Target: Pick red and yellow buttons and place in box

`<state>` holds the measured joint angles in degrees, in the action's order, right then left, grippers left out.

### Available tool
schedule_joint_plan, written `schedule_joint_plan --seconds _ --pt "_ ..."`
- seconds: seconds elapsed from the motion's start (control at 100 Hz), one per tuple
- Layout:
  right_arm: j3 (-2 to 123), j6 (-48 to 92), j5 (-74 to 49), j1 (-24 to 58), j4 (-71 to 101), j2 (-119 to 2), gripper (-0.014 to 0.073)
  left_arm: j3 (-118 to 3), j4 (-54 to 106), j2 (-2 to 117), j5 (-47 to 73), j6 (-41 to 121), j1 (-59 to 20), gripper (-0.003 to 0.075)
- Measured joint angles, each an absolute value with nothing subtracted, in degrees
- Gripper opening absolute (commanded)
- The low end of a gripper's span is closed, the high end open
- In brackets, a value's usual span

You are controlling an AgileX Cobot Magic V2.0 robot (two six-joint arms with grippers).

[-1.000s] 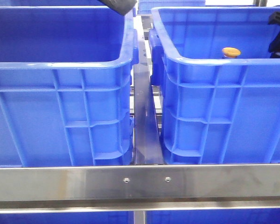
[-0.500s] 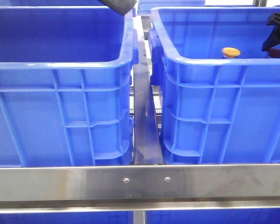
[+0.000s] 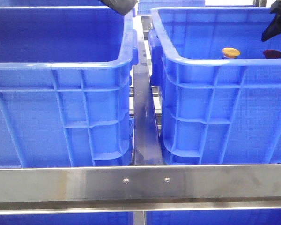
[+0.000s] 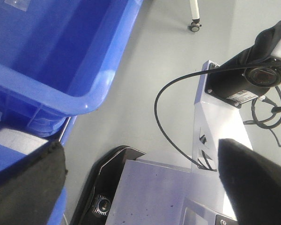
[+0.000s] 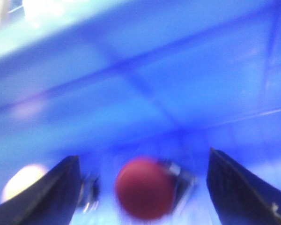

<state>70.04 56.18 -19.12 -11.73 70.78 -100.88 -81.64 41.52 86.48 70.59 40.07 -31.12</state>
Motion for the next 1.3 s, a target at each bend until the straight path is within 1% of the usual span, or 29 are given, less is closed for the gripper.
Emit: schedule_joint_plan --seconds 0.02,0.05,0.09,0.12,0.16,0.21,0.27,0.29,0.41,0.56,0.64,0.82,0.99,1.3 --pt "69.35 56.48 -18.99 -11.73 70.78 -100.14 0.0442 -81.64 41.52 86.48 70.59 40.07 -31.12 0.0619" --pt "68.40 57.07 -18.99 -11.73 70.78 -98.88 0.0384 -81.64 41.52 86.48 70.59 40.07 -31.12 0.0616" --pt "66.99 57.42 -18.99 -11.73 70.78 -97.59 0.0320 -81.64 41.52 86.48 70.59 40.07 -31.12 0.0599" --pt "66.07 57.67 -18.99 -11.73 70.78 -96.30 0.0253 -81.64 41.52 86.48 70.59 40.07 -31.12 0.0579" --pt "64.78 57.79 -18.99 -11.73 70.78 -94.97 0.0183 -81.64 41.52 86.48 70.59 40.07 -31.12 0.0537" --pt "63.35 58.02 -18.99 -11.73 70.78 -92.76 0.0070 -81.64 41.31 86.48 70.59 40.07 -31.12 0.0474" --pt "61.58 58.15 -18.99 -11.73 70.78 -90.56 -0.0036 -81.64 40.76 86.48 70.30 39.66 -31.12 0.0397" --pt "61.20 58.15 -18.99 -11.73 70.78 -89.73 -0.0071 -81.64 40.47 86.48 69.81 39.28 -31.12 0.0382" --pt "57.93 58.17 -18.99 -11.73 70.78 -85.00 -0.0064 -81.64 38.30 85.80 65.49 37.26 -31.12 0.0277" --pt "54.38 58.63 -18.99 -11.73 70.78 -78.66 -0.0064 -80.73 36.63 82.89 61.00 34.53 -31.12 0.0185" --pt "52.51 59.19 -18.99 -11.73 70.78 -75.67 -0.0064 -78.82 34.07 80.72 58.63 32.08 -31.12 0.0133" --pt "48.36 60.11 -18.99 -11.73 70.78 -67.79 -0.0064 -71.93 27.64 74.90 52.45 25.53 -31.12 -0.0020" --pt "46.69 60.24 -18.89 -10.17 70.78 -64.37 -0.0064 -63.08 26.45 67.83 43.98 23.14 -31.12 -0.0020" --pt "43.38 62.53 -16.70 -1.66 70.78 -60.73 -0.0064 -47.39 26.45 51.93 27.04 20.86 -31.12 -0.0020"
